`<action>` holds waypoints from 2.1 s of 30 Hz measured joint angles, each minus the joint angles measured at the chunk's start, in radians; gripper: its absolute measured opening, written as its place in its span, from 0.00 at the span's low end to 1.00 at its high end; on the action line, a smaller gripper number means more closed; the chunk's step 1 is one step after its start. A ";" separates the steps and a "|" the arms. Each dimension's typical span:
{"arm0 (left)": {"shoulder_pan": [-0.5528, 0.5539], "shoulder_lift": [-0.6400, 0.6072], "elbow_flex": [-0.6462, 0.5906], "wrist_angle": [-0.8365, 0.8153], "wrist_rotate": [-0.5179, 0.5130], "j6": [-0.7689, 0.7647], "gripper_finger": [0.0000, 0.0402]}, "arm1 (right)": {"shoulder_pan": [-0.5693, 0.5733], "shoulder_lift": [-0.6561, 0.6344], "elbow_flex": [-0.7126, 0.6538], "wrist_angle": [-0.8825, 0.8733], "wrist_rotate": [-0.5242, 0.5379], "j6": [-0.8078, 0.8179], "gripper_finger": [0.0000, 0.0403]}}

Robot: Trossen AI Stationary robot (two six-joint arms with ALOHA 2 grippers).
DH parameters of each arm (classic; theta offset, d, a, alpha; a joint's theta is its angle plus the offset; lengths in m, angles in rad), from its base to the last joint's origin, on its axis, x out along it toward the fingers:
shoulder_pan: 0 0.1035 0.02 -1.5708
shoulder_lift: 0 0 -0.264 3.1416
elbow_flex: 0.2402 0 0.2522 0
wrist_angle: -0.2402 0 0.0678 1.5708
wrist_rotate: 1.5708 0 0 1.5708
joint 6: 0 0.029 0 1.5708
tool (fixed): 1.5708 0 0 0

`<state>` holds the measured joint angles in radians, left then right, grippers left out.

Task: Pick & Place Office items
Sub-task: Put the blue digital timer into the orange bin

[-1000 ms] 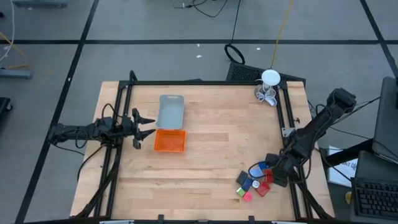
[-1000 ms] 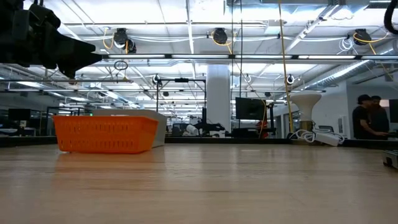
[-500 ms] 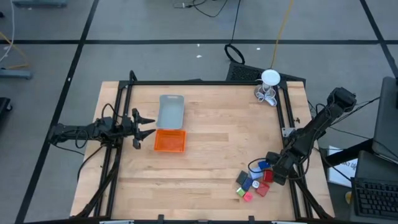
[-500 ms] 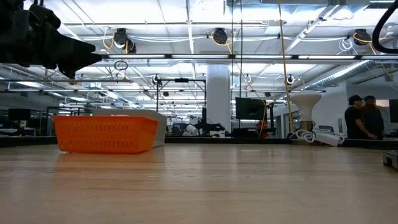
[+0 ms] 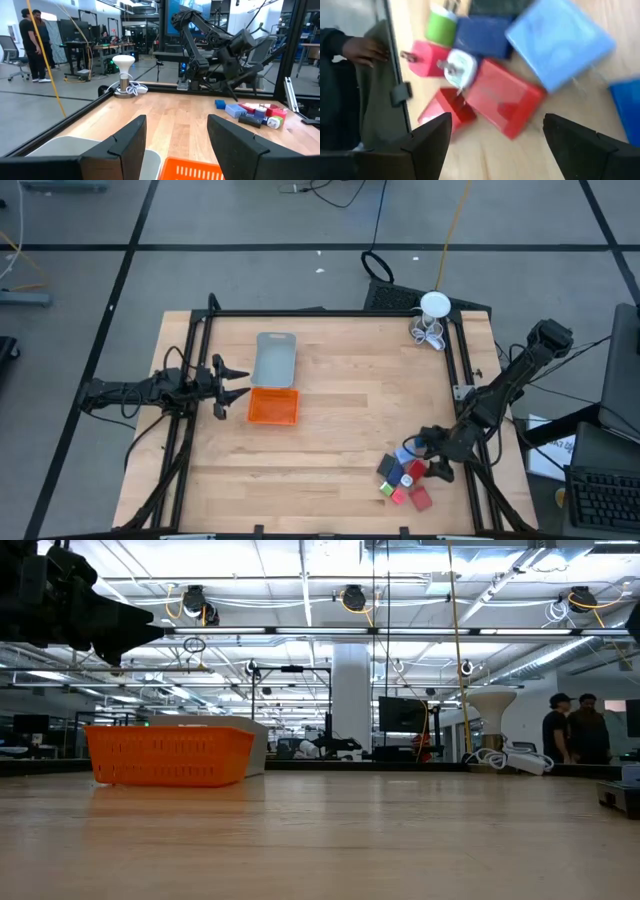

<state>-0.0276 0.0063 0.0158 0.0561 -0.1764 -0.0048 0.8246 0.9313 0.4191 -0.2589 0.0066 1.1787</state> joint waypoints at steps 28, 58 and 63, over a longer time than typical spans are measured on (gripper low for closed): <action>0.000 0.000 0.000 -0.001 0.000 0.000 0.53 | -0.064 0.000 0.002 -0.447 0.196 -0.256 0.75; 0.000 0.000 0.000 -0.001 -0.001 0.000 0.53 | -0.064 0.037 -0.090 -0.392 0.184 -0.248 0.55; 0.000 0.000 0.000 -0.001 -0.001 0.000 0.53 | -0.064 0.037 -0.090 -0.392 0.180 -0.248 0.44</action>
<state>-0.0277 0.0063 0.0158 0.0555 -0.1772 -0.0048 0.7609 0.9684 0.3290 -0.6506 0.1867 0.9310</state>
